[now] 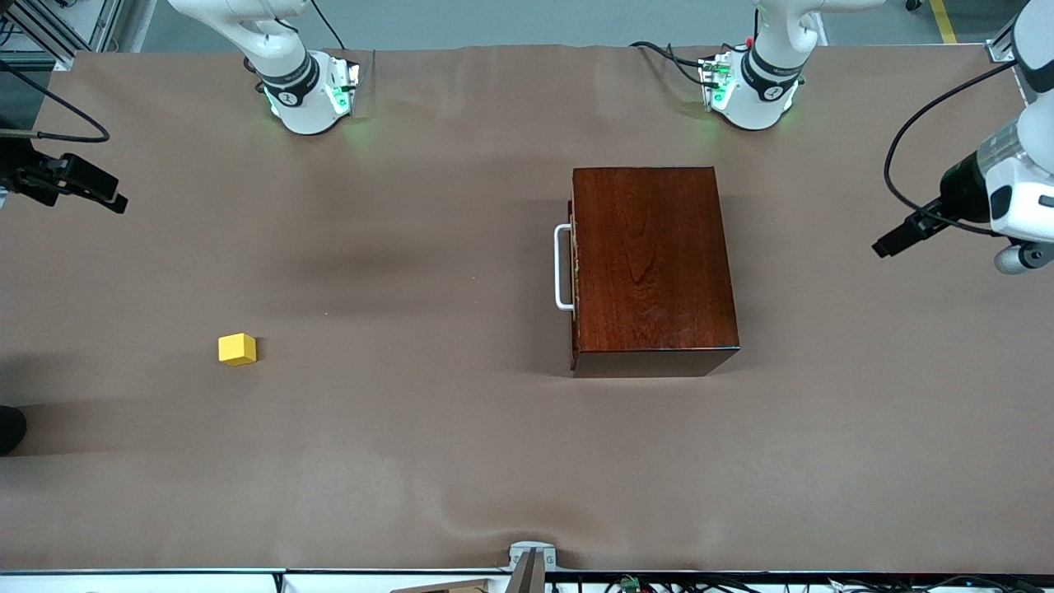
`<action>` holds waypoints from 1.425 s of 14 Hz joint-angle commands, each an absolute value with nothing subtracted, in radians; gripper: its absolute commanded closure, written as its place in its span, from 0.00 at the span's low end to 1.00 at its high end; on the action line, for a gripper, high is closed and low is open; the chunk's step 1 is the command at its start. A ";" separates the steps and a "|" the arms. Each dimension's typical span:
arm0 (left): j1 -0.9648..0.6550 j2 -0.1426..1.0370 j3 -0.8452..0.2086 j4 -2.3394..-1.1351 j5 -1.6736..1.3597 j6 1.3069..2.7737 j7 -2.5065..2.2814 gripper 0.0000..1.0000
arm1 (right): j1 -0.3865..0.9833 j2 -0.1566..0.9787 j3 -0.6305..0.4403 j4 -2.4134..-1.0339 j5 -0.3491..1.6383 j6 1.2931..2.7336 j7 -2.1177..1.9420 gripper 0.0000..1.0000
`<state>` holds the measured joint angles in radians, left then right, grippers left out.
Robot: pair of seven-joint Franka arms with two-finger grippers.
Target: Open drawer, take yellow block, close drawer
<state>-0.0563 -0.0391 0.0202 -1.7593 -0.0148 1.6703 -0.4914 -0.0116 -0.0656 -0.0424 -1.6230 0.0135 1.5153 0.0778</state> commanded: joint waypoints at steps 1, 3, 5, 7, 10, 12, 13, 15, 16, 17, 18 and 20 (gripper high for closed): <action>-0.048 -0.067 0.009 -1.784 -0.034 1.655 -0.376 0.00 | -0.003 -0.084 -0.048 -1.637 0.014 1.529 0.094 0.00; -0.049 -0.067 0.009 -1.770 -0.034 1.631 -0.293 0.00 | -0.003 -0.084 -0.046 -1.640 0.011 1.546 0.092 0.00; -0.048 -0.066 0.011 -1.740 -0.032 1.597 -0.185 0.00 | -0.002 -0.084 -0.046 -1.646 0.012 1.583 0.094 0.00; -0.048 -0.054 0.011 -1.698 -0.028 1.582 -0.128 0.00 | 0.017 -0.083 -0.046 -1.649 0.012 1.585 0.092 0.00; -0.043 -0.043 0.017 -1.636 -0.017 1.577 -0.098 0.00 | 0.015 -0.083 -0.048 -1.644 0.011 1.580 0.092 0.00; -0.041 -0.025 0.018 -1.602 0.008 1.548 -0.036 0.00 | 0.014 -0.083 -0.048 -1.643 0.011 1.575 0.089 0.00; -0.041 -0.023 0.018 -1.594 0.021 1.548 0.003 0.00 | 0.011 -0.083 -0.049 -1.643 0.011 1.572 0.081 0.00; -0.043 -0.023 0.018 -1.589 0.044 1.536 0.040 0.00 | 0.011 -0.083 -0.049 -1.641 0.011 1.571 0.081 0.00; -0.044 -0.021 0.018 -1.589 0.049 1.536 0.049 0.00 | 0.012 -0.083 -0.049 -1.641 0.011 1.572 0.080 0.00; -0.046 -0.018 0.018 -1.589 0.048 1.536 0.049 0.00 | 0.012 -0.083 -0.049 -1.641 0.011 1.571 0.080 0.00; -0.045 -0.017 0.017 -1.586 0.043 1.536 0.051 0.00 | 0.012 -0.083 -0.049 -1.641 0.011 1.571 0.080 0.00; -0.043 -0.020 0.017 -1.583 0.032 1.526 0.052 0.00 | 0.011 -0.083 -0.049 -1.641 0.011 1.571 0.080 0.00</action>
<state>-0.0495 -0.0320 0.0222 -1.6201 0.0274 1.5603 0.0290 0.0070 -0.0656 -0.0451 -1.6316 0.0136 1.5751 0.0775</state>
